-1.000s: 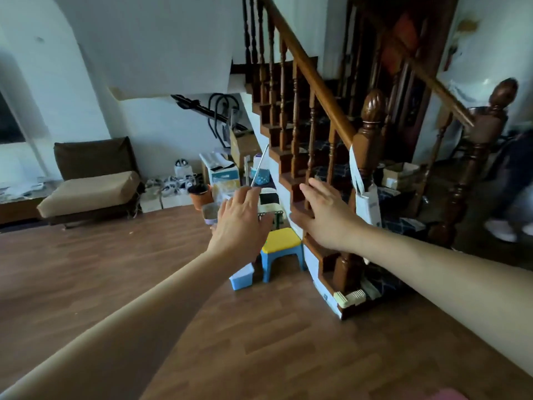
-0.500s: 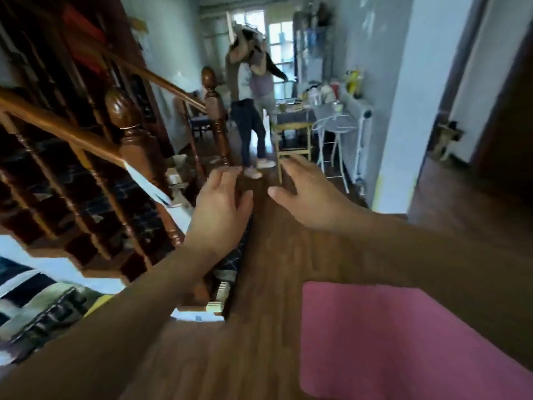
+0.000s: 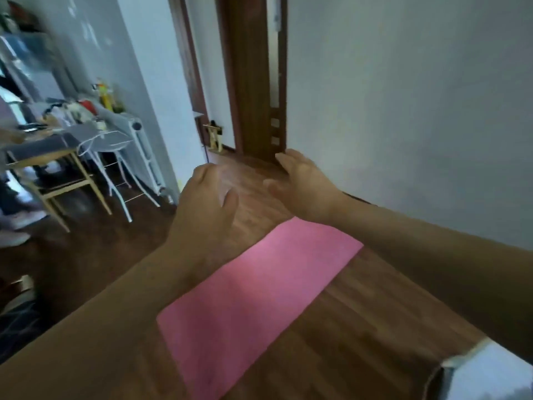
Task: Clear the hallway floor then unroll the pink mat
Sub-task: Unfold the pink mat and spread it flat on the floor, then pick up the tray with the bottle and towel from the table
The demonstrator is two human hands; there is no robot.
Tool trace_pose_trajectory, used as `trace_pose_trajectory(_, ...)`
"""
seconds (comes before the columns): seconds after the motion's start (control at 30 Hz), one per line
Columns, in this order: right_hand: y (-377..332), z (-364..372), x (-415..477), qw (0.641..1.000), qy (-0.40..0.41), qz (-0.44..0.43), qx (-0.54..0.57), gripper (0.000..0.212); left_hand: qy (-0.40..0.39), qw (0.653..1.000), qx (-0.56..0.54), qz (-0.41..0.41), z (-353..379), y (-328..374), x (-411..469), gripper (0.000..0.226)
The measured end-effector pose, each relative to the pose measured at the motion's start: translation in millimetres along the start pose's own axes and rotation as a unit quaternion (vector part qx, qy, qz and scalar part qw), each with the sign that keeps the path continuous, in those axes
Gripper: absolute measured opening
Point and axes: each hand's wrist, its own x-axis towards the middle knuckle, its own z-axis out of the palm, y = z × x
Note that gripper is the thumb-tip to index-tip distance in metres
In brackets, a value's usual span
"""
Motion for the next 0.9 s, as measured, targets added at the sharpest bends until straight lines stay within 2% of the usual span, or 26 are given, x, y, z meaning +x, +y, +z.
trace_pose_trajectory(0.17, 29, -29, -46, 0.988, 0.067, 0.131, -0.038, 0.062, -0.05, 0.993, -0.062, 0.088, 32, 37, 5, 0.043)
trace_pose_trajectory(0.4, 17, -35, -105, 0.947, 0.148, 0.28, -0.049, 0.064, -0.126, 0.954, -0.109, 0.251, 37, 59, -2, 0.046)
trace_pose_trajectory(0.5, 4, -31, -136, 0.924, 0.178, 0.334, -0.053, 0.064, -0.161, 0.926, -0.137, 0.313, 40, 69, -14, 0.046)
trace_pose_trajectory(0.7, -8, -39, -213, 0.874, 0.206, 0.432, -0.081, 0.063, -0.226, 0.876, -0.193, 0.38, 51, 103, -55, 0.045)
trace_pose_trajectory(0.9, -10, -47, -302, 0.812, 0.259, 0.517, -0.082, 0.053, -0.274, 0.812, -0.244, 0.454, 62, 165, -124, 0.044)
